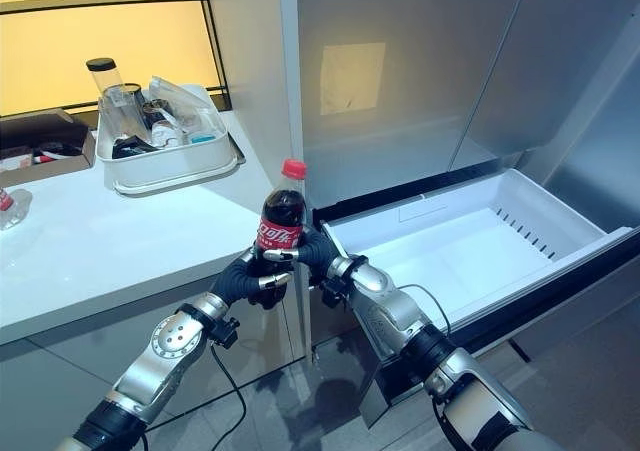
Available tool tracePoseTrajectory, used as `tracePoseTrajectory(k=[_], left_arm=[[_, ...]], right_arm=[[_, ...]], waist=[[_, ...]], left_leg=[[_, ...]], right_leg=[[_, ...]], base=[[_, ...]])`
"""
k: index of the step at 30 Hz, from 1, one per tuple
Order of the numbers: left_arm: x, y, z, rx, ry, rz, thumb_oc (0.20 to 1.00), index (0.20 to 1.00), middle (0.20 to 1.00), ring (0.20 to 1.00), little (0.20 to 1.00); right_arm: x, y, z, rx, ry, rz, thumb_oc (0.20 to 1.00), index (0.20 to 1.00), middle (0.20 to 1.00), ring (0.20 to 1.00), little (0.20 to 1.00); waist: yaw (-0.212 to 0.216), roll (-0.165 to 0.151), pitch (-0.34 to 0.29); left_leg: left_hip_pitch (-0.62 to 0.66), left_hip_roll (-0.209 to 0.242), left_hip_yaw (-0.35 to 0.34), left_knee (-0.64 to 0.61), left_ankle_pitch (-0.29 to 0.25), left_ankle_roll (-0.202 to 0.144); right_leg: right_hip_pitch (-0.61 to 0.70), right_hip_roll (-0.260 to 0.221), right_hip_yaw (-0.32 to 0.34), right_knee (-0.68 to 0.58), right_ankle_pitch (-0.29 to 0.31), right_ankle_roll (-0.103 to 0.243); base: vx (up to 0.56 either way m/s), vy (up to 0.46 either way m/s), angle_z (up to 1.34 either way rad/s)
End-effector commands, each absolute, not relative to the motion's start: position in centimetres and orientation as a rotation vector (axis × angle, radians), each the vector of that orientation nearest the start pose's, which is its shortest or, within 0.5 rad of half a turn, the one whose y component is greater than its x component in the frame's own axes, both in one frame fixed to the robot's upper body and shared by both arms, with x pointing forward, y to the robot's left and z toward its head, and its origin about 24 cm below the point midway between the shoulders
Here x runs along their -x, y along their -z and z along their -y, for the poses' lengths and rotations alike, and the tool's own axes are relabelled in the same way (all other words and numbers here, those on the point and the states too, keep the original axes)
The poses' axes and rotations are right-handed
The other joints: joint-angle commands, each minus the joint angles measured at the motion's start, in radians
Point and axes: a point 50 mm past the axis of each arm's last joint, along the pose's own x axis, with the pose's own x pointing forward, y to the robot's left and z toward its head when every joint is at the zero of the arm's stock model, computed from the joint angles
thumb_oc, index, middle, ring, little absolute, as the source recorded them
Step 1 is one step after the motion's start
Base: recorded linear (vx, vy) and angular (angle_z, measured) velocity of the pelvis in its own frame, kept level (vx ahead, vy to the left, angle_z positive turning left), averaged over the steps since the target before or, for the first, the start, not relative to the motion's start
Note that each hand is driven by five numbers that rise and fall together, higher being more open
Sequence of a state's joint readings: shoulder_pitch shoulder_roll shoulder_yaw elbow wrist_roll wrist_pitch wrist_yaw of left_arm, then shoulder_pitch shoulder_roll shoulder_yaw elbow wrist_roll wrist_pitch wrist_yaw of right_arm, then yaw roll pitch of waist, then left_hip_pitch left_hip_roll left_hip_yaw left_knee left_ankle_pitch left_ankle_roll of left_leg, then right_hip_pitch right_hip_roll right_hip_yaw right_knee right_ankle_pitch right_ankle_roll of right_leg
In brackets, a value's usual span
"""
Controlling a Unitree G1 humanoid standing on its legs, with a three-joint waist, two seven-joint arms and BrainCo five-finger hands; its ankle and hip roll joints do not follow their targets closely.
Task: Take the drinks into the refrigerator
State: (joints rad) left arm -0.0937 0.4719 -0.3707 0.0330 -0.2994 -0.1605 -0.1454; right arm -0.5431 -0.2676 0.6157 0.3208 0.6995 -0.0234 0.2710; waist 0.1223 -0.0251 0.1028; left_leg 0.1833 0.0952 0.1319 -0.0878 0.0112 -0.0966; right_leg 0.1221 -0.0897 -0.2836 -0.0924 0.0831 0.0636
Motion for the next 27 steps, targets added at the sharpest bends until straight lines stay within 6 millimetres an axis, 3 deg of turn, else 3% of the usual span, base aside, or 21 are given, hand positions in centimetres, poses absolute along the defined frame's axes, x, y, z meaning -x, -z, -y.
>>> tracePoseTrajectory(k=[1,9,12,18,24,25,26,27], left_arm=[[-25.1,-8.7,-9.5,-0.067,0.684,0.272,1.0,1.0,1.0,1.0,1.0],[-23.8,-5.2,-12.1,0.068,0.561,0.088,1.0,1.0,1.0,1.0,1.0],[-22.7,-4.3,-14.7,0.075,0.478,0.04,1.0,1.0,1.0,1.0,1.0],[-21.8,-4.7,-18.1,0.049,0.365,0.05,1.0,1.0,1.0,1.0,1.0],[-22.1,-5.3,-18.8,0.038,0.312,0.087,1.0,1.0,1.0,1.0,1.0],[-22.5,-5.9,-18.4,0.008,0.334,0.121,0.282,0.282,0.282,0.282,0.282],[-22.5,-5.9,-18.4,0.008,0.334,0.122,0.2,0.2,0.2,0.2,0.2],[-22.6,-6.1,-18.1,0.0,0.347,0.132,0.2,0.2,0.2,0.2,0.2]], right_arm=[[-31.8,-13.2,2.3,-0.239,-0.851,0.179,0.2,0.2,0.2,0.2,0.2],[-32.2,-12.5,5.4,-0.248,-0.729,0.176,0.2,0.2,0.2,0.2,0.2],[-32.3,-12.0,8.1,-0.238,-0.648,0.176,0.2,0.2,0.2,0.2,0.2],[-32.1,-11.3,11.3,-0.229,-0.558,0.173,0.2,0.2,0.2,0.2,0.2],[-32.0,-11.0,11.9,-0.232,-0.544,0.165,0.2,0.2,0.2,0.2,0.2],[-32.0,-11.1,11.7,-0.228,-0.549,0.167,0.2,0.2,0.2,0.2,0.2],[-32.0,-11.1,11.7,-0.228,-0.548,0.167,0.2,0.2,0.2,0.2,0.2],[-32.1,-11.2,11.7,-0.229,-0.549,0.171,0.2,0.2,0.2,0.2,0.2]], waist=[[0.002,-0.009,0.0],[0.012,-0.011,0.006],[0.019,-0.011,0.009],[0.027,-0.013,0.008],[0.028,-0.015,0.007],[0.028,-0.015,0.007],[0.028,-0.015,0.007],[0.027,-0.014,0.007]], left_leg=[[-0.011,-0.044,-0.024,0.001,-0.045,0.032],[-0.011,-0.046,-0.024,0.001,-0.045,0.036],[-0.011,-0.048,-0.025,0.001,-0.044,0.038],[-0.01,-0.048,-0.025,0.001,-0.045,0.038],[-0.009,-0.049,-0.027,0.001,-0.045,0.037],[-0.01,-0.049,-0.027,0.001,-0.045,0.037],[-0.01,-0.049,-0.027,0.001,-0.045,0.037],[-0.01,-0.049,-0.027,0.001,-0.046,0.037]], right_leg=[[0.076,-0.013,-0.021,0.008,-0.055,0.049],[0.076,-0.014,-0.022,0.007,-0.053,0.049],[0.074,-0.013,-0.022,0.008,-0.053,0.05],[0.074,-0.013,-0.024,0.007,-0.054,0.05],[0.075,-0.011,-0.024,0.007,-0.056,0.049],[0.075,-0.011,-0.025,0.008,-0.057,0.048],[0.076,-0.011,-0.025,0.008,-0.057,0.048],[0.076,-0.012,-0.025,0.007,-0.057,0.048]], base=[[0.0,0.0,0.0],[0.0,0.0,0.0],[0.0,0.0,0.0],[0.0,0.0,0.0],[0.0,0.0,0.0],[0.0,0.0,0.0],[0.0,0.0,0.0],[0.0,0.0,0.0]])
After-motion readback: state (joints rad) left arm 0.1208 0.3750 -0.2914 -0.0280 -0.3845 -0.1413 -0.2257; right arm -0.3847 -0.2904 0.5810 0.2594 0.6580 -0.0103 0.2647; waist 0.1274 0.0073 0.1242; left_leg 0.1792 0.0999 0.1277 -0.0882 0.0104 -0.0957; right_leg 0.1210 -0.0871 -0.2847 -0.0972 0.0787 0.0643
